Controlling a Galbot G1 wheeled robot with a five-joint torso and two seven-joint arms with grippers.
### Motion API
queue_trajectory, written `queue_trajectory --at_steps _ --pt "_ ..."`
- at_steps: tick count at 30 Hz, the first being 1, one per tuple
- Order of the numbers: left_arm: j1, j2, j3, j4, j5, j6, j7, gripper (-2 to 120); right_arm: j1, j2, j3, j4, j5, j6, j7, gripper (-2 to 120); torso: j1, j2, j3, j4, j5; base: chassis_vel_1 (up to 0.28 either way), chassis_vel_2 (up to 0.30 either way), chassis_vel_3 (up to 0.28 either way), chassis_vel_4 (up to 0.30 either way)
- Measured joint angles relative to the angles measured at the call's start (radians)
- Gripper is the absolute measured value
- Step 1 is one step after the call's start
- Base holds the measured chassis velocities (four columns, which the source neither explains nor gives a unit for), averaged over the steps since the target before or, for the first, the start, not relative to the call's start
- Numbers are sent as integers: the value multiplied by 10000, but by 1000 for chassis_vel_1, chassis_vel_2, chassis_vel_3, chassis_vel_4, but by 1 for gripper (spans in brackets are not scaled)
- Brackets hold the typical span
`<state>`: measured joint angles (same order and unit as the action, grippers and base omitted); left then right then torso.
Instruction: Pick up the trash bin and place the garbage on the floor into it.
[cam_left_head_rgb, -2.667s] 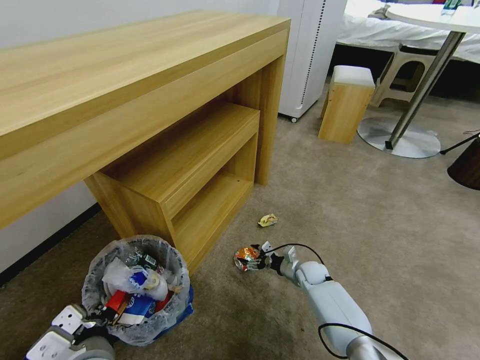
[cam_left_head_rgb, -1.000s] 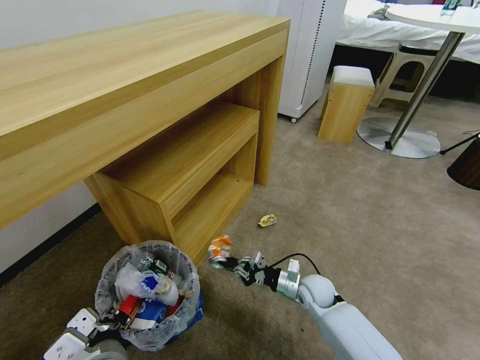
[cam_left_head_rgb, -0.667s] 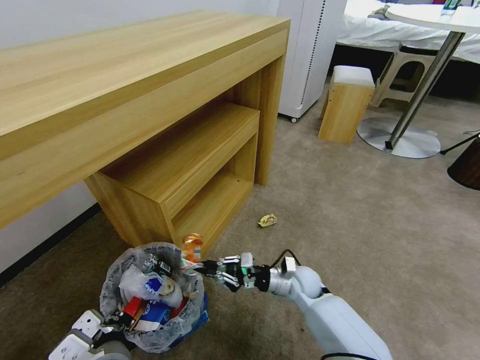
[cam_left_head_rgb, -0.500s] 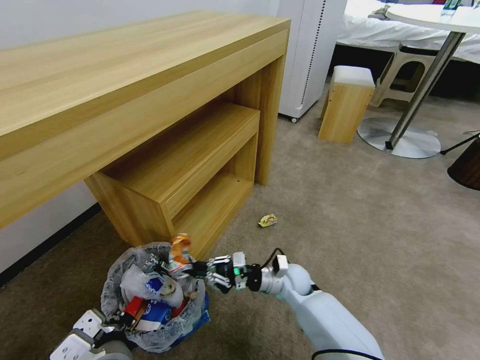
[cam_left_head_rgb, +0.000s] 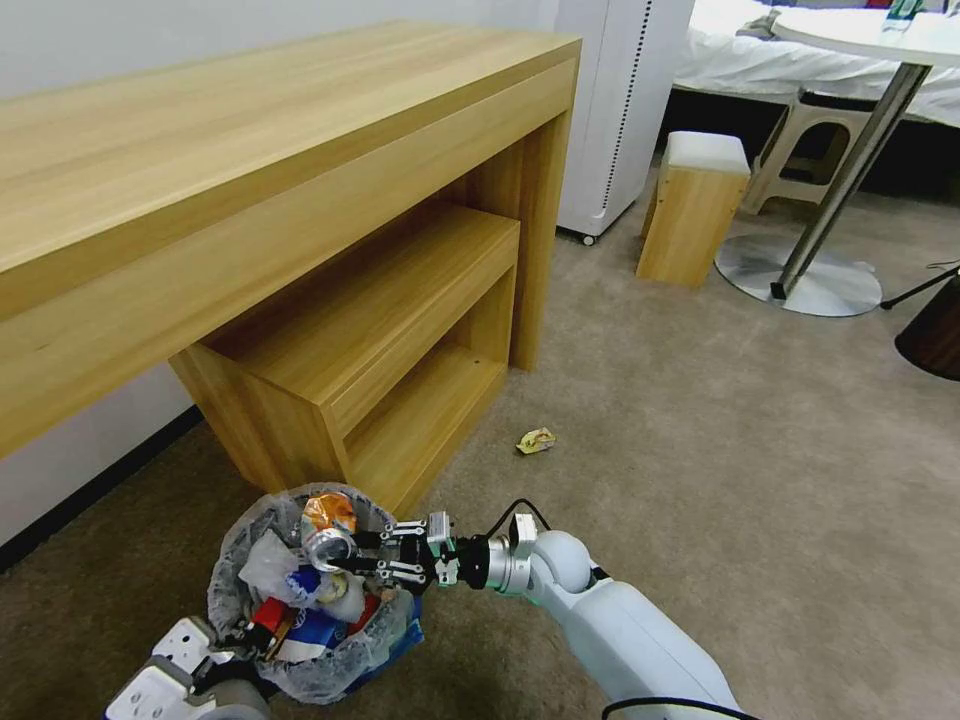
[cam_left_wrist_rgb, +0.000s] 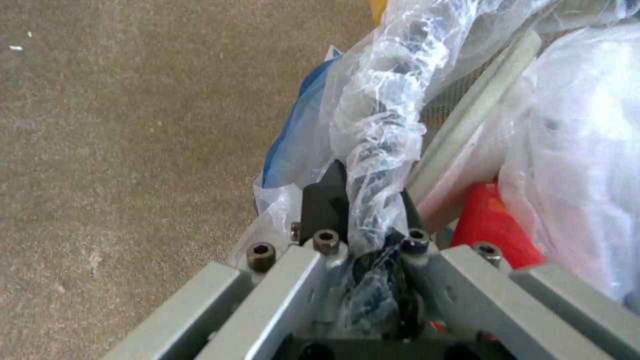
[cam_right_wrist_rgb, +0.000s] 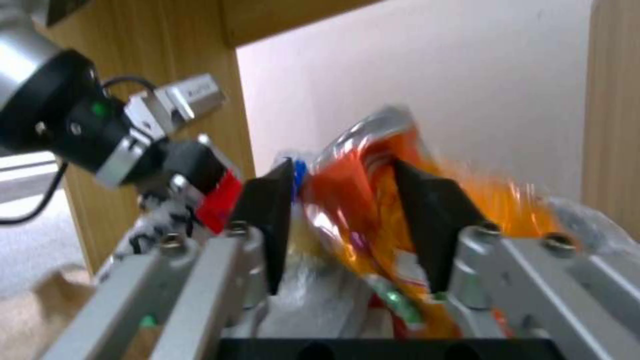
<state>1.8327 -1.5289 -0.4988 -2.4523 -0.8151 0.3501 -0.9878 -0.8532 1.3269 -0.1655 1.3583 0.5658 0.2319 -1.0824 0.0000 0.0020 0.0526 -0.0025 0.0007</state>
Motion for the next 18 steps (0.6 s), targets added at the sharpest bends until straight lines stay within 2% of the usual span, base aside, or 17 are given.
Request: queue_trajectory --at_steps 1,3,4,7,8,10,11,12,15,16,18 --pt "0 0 0 0 0 0 0 1 0 0 0 0 0 0 0 45 0 0 0 0 0 0 0 0 0" --pt "7 8 -13 -14 -10 0 2 1 -61 -75 148 111 -67 -1 1 56 0 0 0 0 0 0 0 0 0" --pt "7 8 -13 -14 -10 0 2 1 -61 -75 148 111 -67 -1 1 56 0 0 0 0 0 0 0 0 0" --pt "6 24 -55 -23 -46 1 5 1 -197 -243 596 425 -21 -2 16 71 0 0 0 0 1 0 0 0 0" --pt "6 24 -55 -23 -46 1 5 1 -197 -243 596 425 -21 -2 16 71 0 0 0 0 1 0 0 0 0" --pt "-9 26 -79 -22 -80 0 7 1 -276 -318 954 606 -56 1 95 80 0 0 0 1 1 0 0 0 0" --pt "-26 34 -126 -18 -143 0 8 1 -425 -425 1433 901 42 52 377 86 0 0 1 0 1 0 0 0 0" --pt "-26 34 -126 -18 -143 0 8 1 -425 -425 1433 901 42 52 377 86 0 0 1 0 1 0 0 0 0" --pt "-1 57 -174 -61 -207 0 -35 1 -678 -695 2208 1438 567 140 1022 97 0 1 0 0 0 0 0 0 0" --pt "-1 57 -174 -61 -207 0 -35 1 -678 -695 2208 1438 567 140 1022 97 0 1 0 0 0 0 0 0 0" --pt "69 74 -168 -154 -232 -13 -157 1 -884 -1008 2780 1854 767 296 1754 100 0 0 0 -1 3 0 0 0 0"
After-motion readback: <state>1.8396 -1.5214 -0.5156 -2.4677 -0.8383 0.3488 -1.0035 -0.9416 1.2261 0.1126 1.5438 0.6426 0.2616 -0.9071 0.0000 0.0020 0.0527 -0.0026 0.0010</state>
